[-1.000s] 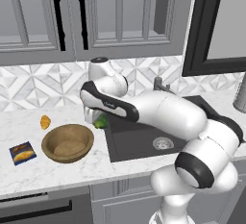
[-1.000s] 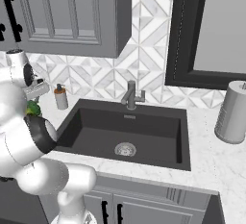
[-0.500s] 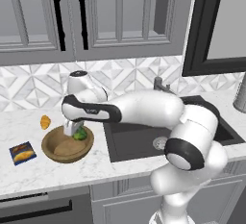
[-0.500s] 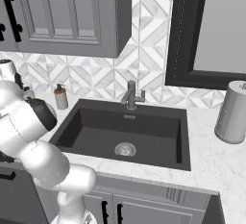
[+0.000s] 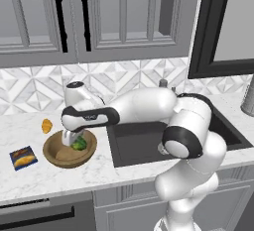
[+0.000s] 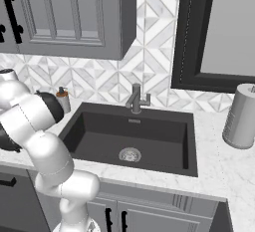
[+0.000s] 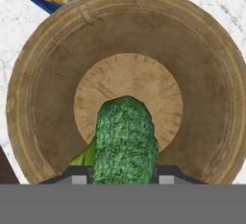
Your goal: Pick the broccoli from the sink and place it in the bowl. Then pick the bowl and place it in the microwave. Then close the microwave door and press the start button.
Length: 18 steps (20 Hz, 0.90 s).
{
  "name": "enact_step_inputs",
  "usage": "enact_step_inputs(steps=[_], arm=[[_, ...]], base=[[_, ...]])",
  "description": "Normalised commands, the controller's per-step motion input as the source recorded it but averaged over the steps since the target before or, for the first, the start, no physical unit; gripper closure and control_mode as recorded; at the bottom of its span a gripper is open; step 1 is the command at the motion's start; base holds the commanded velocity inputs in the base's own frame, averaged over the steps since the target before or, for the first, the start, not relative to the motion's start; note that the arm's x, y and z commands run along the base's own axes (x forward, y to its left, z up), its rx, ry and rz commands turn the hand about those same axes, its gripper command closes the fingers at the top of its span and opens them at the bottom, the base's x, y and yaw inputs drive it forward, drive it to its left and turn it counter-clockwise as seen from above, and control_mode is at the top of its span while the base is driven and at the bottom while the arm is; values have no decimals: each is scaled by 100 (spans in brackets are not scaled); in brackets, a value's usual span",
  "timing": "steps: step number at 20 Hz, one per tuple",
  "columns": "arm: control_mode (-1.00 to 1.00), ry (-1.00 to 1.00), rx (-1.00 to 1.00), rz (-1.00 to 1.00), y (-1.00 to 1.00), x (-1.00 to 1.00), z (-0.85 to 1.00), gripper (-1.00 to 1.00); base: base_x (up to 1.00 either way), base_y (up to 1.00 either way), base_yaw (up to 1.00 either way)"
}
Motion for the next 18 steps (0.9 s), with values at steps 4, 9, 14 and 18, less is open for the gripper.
enact_step_inputs(steps=[4,9,14,18], arm=[[-100,0,10,0,-14,0,1,-100],[-100,-2,9,-3,-46,-2,21,-100],[-100,0,3,-18,-62,-12,-3,-100],[-100,0,3,-28,-25,0,-32,-100]], base=[[0,0,0],[0,0,0],[0,0,0],[0,0,0]])
